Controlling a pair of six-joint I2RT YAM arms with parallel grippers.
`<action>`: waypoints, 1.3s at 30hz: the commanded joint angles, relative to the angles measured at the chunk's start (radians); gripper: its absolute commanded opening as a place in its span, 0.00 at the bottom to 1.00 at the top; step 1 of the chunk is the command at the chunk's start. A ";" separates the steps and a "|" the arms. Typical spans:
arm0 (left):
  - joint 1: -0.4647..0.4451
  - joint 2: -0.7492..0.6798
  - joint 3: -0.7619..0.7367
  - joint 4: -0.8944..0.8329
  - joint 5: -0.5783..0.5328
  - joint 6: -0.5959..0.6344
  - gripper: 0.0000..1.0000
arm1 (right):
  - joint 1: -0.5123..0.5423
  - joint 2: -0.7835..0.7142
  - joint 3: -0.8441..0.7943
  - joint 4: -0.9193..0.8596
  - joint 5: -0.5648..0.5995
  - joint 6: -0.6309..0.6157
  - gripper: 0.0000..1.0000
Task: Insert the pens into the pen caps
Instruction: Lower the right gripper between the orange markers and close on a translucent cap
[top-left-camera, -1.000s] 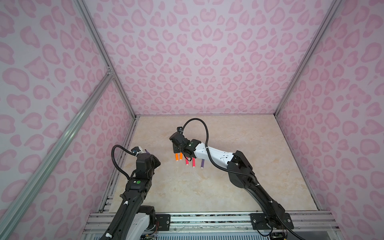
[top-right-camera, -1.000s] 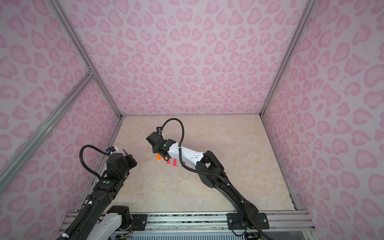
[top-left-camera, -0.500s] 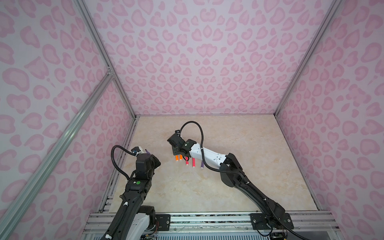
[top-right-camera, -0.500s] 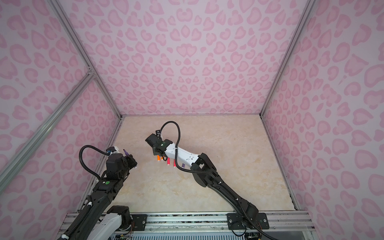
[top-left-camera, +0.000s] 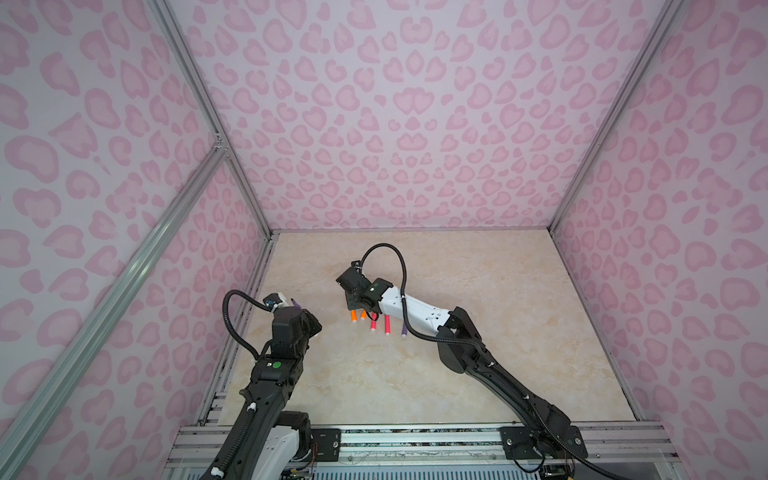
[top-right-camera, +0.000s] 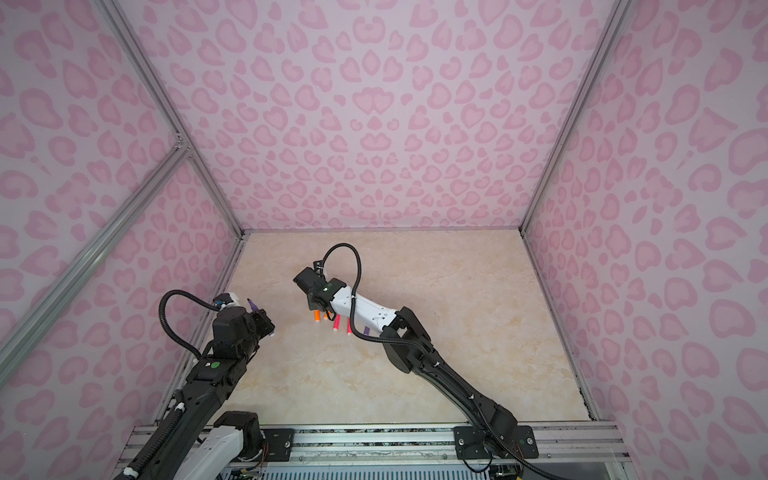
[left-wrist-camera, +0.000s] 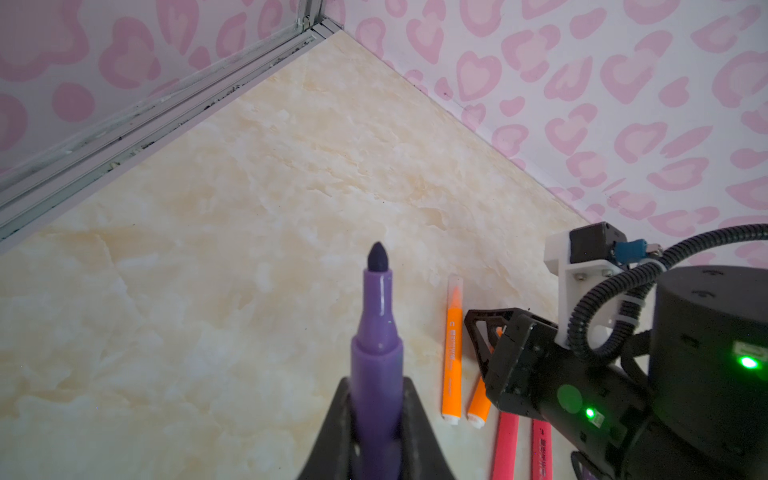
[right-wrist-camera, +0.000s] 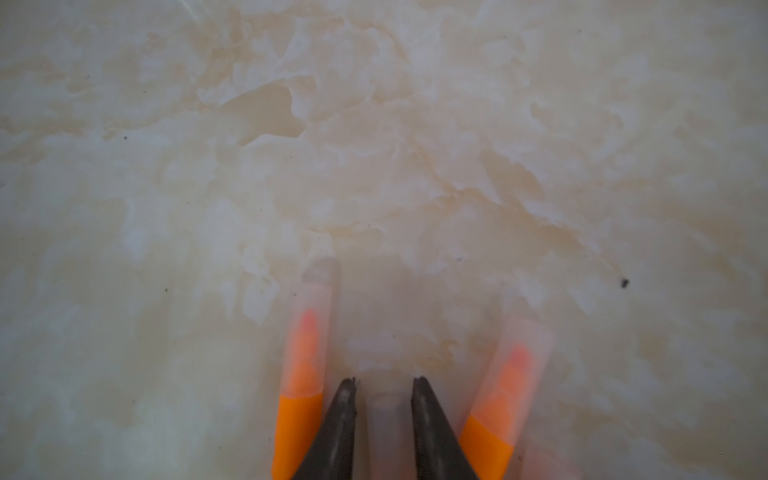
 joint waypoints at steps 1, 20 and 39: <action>0.001 0.001 0.004 0.020 0.005 0.002 0.03 | 0.000 0.021 0.004 -0.028 -0.006 0.000 0.26; 0.002 0.002 0.005 0.025 0.017 0.002 0.03 | -0.002 0.014 0.018 -0.109 0.034 -0.034 0.28; 0.001 0.003 0.008 0.026 0.022 0.002 0.03 | -0.012 0.058 0.066 -0.132 -0.005 -0.043 0.21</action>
